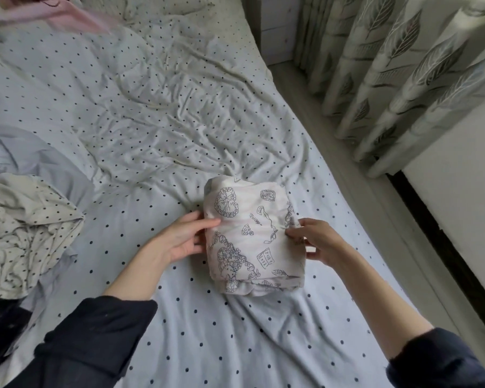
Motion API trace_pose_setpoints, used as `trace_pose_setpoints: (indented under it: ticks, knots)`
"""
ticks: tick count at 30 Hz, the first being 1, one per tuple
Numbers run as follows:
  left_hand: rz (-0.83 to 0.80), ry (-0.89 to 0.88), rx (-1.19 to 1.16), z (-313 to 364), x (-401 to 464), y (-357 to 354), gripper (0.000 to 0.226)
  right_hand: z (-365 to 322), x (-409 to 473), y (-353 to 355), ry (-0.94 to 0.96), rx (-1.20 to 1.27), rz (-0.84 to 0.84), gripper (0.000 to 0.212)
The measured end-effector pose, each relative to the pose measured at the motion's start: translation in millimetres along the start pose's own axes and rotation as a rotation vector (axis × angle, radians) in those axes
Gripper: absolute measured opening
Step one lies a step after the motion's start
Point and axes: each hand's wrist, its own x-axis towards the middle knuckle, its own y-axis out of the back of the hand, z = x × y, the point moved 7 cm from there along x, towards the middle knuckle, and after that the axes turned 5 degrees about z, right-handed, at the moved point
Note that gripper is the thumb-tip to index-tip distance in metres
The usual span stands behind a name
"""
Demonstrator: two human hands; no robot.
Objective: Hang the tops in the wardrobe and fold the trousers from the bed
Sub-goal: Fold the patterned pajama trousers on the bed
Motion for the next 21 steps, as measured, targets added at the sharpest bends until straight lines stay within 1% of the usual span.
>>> trace_pose_setpoints:
  ticks: [4, 6, 7, 10, 12, 15, 17, 18, 21]
  knots:
    - [-0.128, -0.06, 0.04, 3.5, -39.0, -27.6, 0.026, 4.9, -63.9, 29.0, 0.063, 0.056, 0.092, 0.011]
    - [-0.237, -0.112, 0.061, 10.7, -71.9, -51.4, 0.022, 8.7, -117.0, 55.2, 0.119, 0.116, 0.19, 0.013]
    - [-0.274, -0.132, 0.067, 12.5, -81.1, -58.5, 0.022, 9.7, -132.3, 61.9, 0.13, 0.142, 0.204, 0.014]
    - [-0.455, -0.194, 0.159, 18.5, -132.0, -98.4, 0.039, 29.7, -211.8, 95.5, 0.189, 0.265, 0.298, 0.012]
    - [-0.583, -0.23, 0.234, 18.0, -174.1, -129.5, 0.044, 52.8, -272.5, 115.4, 0.231, 0.364, 0.366, 0.008]
    - [-0.725, -0.263, 0.313, 8.0, -225.5, -169.1, 0.045, 95.2, -347.1, 134.4, 0.248, 0.454, 0.465, 0.005]
    - [-0.847, -0.253, 0.4, -18.3, -275.7, -207.6, 0.044, 141.9, -418.3, 147.4, 0.269, 0.557, 0.571, 0.003]
    - [-0.875, -0.249, 0.412, -26.2, -286.4, -214.4, 0.043, 153.8, -432.7, 147.2, 0.27, 0.581, 0.586, 0.003]
    - [-1.029, -0.223, 0.521, -77.5, -353.0, -258.5, 0.04, 225.6, -516.7, 149.9, 0.268, 0.699, 0.722, 0.005]
